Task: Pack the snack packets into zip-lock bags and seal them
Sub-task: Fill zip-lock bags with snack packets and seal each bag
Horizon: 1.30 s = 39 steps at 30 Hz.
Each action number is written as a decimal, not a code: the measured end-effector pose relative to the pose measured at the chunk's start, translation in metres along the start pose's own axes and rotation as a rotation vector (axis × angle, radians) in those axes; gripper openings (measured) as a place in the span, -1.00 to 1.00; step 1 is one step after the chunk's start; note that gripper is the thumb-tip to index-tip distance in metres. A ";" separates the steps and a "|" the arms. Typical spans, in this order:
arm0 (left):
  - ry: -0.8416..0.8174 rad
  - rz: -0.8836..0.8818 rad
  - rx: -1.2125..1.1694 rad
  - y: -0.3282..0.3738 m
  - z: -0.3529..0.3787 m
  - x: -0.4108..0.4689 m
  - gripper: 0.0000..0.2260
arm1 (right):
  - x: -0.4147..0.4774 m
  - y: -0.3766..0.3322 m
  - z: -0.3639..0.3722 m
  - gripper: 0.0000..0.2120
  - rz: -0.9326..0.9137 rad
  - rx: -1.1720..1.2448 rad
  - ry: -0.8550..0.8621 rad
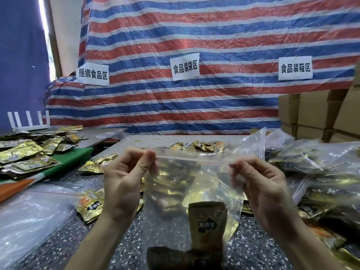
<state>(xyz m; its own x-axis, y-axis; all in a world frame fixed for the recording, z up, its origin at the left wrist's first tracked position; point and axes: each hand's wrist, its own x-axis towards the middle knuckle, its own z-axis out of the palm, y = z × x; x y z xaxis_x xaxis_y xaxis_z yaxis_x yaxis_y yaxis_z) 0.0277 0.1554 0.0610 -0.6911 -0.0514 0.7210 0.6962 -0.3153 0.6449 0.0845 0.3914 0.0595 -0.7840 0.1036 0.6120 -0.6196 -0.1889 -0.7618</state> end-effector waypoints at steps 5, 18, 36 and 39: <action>-0.021 0.043 0.086 -0.002 0.004 -0.001 -0.82 | 0.001 -0.001 -0.001 -0.76 0.027 -0.119 -0.006; -0.169 0.201 0.180 0.029 0.022 -0.002 -0.91 | 0.026 -0.091 0.079 -0.58 -0.196 -1.344 -0.463; -0.404 0.226 0.483 0.053 0.013 -0.009 -0.86 | 0.026 -0.101 0.093 -0.96 -0.135 -1.295 -0.554; -0.330 0.251 0.464 0.053 0.013 -0.011 -0.78 | 0.026 -0.098 0.092 -0.91 -0.165 -1.307 -0.562</action>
<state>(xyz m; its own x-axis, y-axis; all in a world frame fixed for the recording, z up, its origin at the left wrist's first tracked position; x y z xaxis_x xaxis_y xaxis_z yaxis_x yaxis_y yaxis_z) 0.0748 0.1514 0.0904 -0.4500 0.2485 0.8577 0.8930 0.1169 0.4347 0.1287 0.3224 0.1699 -0.7742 -0.4156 0.4774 -0.5306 0.8374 -0.1314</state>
